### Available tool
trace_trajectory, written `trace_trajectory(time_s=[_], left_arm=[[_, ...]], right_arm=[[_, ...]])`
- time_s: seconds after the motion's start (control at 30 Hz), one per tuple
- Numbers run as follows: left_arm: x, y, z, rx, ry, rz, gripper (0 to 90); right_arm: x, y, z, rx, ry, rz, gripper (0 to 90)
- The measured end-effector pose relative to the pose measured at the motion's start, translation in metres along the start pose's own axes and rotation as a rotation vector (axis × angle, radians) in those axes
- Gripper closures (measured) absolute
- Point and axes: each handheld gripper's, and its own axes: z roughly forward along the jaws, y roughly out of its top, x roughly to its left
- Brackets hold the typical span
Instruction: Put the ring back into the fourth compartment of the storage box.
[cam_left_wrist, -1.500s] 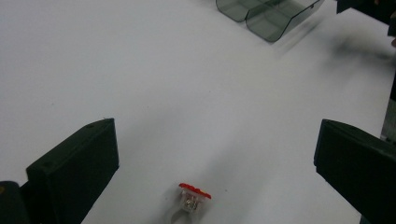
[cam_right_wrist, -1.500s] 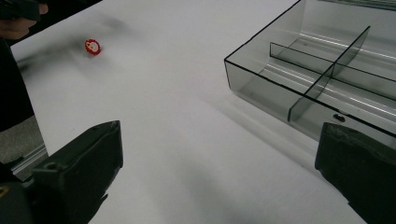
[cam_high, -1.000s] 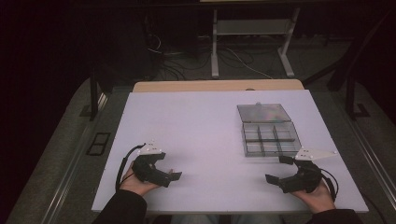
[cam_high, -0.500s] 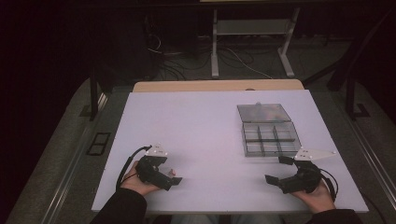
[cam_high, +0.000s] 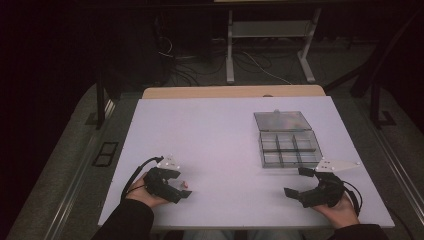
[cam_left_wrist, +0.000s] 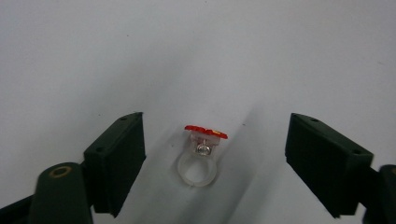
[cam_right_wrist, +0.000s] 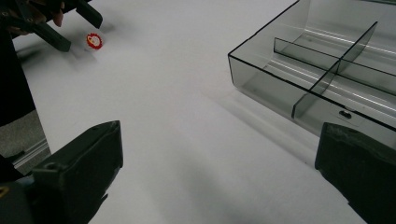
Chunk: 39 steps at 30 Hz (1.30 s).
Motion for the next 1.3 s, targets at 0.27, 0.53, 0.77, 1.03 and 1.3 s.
trace_trajectory(time_s=[0.27, 0.53, 0.77, 1.03, 1.3], left_arm=[[0.0016, -0.0021, 0.0010, 0.015, -0.009, 0.028, 32.9], [0.0025, -0.0028, 0.0035, 0.024, -0.004, 0.055, 44.3], [0.0033, -0.0032, 0.0038, 0.010, 0.030, 0.068, 53.6], [0.0055, -0.0032, 0.0054, 0.013, 0.023, 0.078, 59.9], [0.0075, -0.0028, 0.0059, 0.018, -0.004, 0.071, 68.4]], right_arm=[[0.0000, 0.0000, 0.0001, 0.001, 0.001, -0.001, 0.3], [0.0001, -0.0001, 0.0000, 0.000, 0.003, -0.001, 0.3], [-0.0001, -0.0002, -0.0003, 0.001, 0.003, 0.000, 0.3], [-0.0003, -0.0002, -0.0005, 0.001, 0.003, 0.001, 0.3], [-0.0002, -0.0002, -0.0004, 0.001, 0.003, 0.001, 0.3]])
